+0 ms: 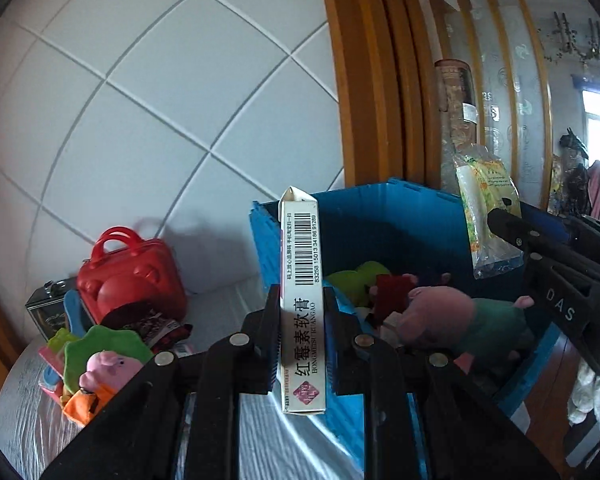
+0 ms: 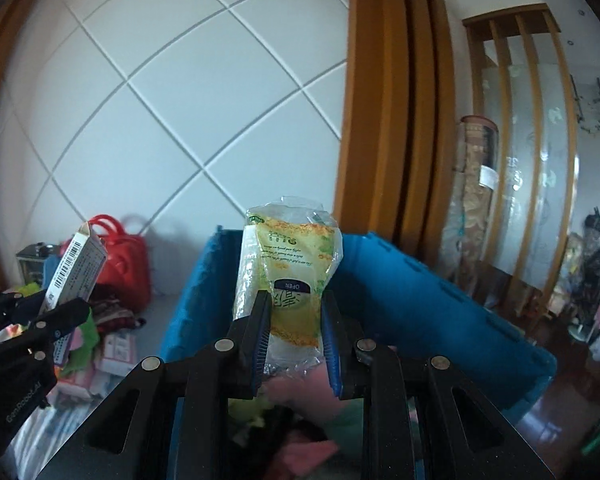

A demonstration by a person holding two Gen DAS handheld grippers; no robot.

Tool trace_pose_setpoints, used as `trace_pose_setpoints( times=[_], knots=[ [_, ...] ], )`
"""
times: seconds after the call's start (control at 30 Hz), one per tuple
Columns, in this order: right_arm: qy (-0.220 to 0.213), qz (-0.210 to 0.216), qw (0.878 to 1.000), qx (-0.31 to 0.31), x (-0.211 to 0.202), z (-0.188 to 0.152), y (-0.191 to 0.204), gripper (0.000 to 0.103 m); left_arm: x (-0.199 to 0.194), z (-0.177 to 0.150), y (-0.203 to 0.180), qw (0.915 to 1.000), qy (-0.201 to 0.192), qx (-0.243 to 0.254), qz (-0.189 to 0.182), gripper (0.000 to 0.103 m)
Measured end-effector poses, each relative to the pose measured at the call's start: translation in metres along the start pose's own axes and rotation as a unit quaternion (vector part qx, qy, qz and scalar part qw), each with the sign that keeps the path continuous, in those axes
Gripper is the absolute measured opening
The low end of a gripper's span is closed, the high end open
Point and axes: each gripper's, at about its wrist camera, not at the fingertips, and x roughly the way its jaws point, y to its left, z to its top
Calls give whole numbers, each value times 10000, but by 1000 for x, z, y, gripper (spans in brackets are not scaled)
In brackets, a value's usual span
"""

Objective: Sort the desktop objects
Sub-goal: 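Carry the box and packet into the blue crate and open both grippers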

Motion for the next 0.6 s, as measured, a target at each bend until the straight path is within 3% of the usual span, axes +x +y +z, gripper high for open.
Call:
trace_pose_setpoints(
  times=[0.13, 0.23, 0.6],
  knots=[
    [102, -477, 9987, -134, 15, -11, -37, 24, 10, 11, -43, 9998, 99, 99, -167, 18],
    [195, -598, 9979, -155, 25, -22, -54, 24, 17, 15, -65, 9994, 182, 172, -250, 18],
    [666, -713, 9951, -172, 57, -42, -96, 25, 49, 13, -106, 9976, 598, 329, -151, 18]
  ],
)
